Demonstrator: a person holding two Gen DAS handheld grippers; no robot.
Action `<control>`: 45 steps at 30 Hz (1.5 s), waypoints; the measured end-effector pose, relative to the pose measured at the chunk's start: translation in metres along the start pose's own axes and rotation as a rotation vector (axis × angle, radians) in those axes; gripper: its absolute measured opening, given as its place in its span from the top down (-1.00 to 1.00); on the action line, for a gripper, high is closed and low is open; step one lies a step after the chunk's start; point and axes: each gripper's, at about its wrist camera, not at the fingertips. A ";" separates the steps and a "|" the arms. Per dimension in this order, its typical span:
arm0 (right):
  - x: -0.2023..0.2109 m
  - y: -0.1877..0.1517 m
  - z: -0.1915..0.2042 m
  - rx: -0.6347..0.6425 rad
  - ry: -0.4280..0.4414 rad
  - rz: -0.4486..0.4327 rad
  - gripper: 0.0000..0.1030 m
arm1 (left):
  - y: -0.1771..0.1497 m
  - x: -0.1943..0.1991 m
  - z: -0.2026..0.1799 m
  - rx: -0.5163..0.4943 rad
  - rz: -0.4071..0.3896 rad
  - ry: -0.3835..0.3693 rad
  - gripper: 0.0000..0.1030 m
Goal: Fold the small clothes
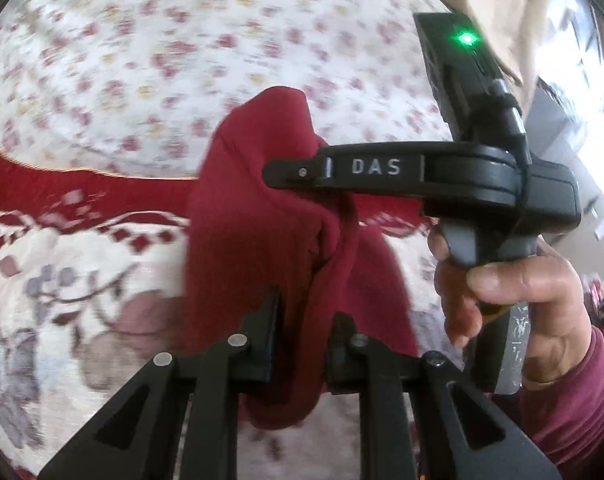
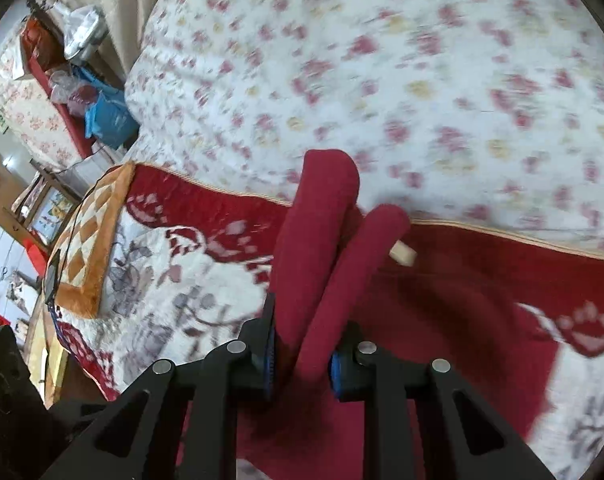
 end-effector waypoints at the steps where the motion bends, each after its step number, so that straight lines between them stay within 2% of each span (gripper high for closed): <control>1: 0.006 -0.005 -0.013 -0.017 -0.006 -0.003 0.57 | 0.001 -0.005 -0.013 -0.016 0.009 -0.001 0.68; 4: 0.015 -0.019 -0.050 -0.075 -0.014 -0.002 0.57 | 0.003 -0.027 -0.044 -0.058 0.045 0.007 0.68; 10: 0.008 -0.036 -0.096 -0.152 0.015 0.012 0.57 | 0.000 -0.058 -0.071 -0.093 0.089 0.064 0.68; 14: 0.003 -0.040 -0.101 -0.159 0.017 0.019 0.57 | -0.004 -0.066 -0.073 -0.101 0.101 0.085 0.68; 24: -0.001 -0.038 -0.097 -0.141 -0.008 0.026 0.57 | -0.004 -0.067 -0.070 -0.089 0.105 0.082 0.68; 32: 0.005 -0.050 -0.120 -0.170 -0.024 -0.007 0.57 | -0.006 -0.080 -0.080 -0.086 0.120 0.055 0.68; 34: -0.011 -0.055 -0.131 -0.192 -0.090 0.033 0.57 | -0.006 -0.090 -0.083 -0.087 0.169 0.011 0.50; 36: -0.014 -0.060 -0.138 -0.231 -0.059 0.024 0.55 | -0.007 -0.088 -0.082 -0.079 0.208 -0.036 0.37; 38: 0.000 -0.064 -0.139 -0.252 -0.044 -0.005 0.45 | -0.008 -0.066 -0.078 -0.101 0.181 -0.068 0.24; 39: 0.007 -0.067 -0.138 -0.256 -0.051 -0.015 0.38 | -0.010 -0.053 -0.075 -0.125 0.159 -0.067 0.02; 40: 0.016 -0.070 -0.137 -0.258 -0.050 -0.030 0.34 | -0.012 -0.036 -0.069 -0.152 0.119 -0.045 -0.24; 41: 0.028 -0.075 -0.133 -0.254 -0.030 -0.049 0.25 | -0.014 -0.024 -0.062 -0.162 0.085 -0.015 -0.32; 43: 0.045 -0.086 -0.122 -0.241 0.024 -0.072 -0.03 | -0.016 -0.006 -0.043 -0.156 0.025 0.075 -0.37; 44: 0.051 -0.092 -0.115 -0.230 0.050 -0.075 -0.25 | -0.015 -0.002 -0.031 -0.143 0.011 0.117 -0.37; 45: 0.054 -0.097 -0.108 -0.219 0.068 -0.077 -0.32 | -0.014 -0.001 -0.019 -0.119 0.004 0.153 -0.37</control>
Point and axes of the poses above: each gripper's, at about its wrist camera, not at the fingertips, and x roughly against the way its jaws point, z to its left, y to its top, and after that the axes turned 9 degrees about z, right-handed
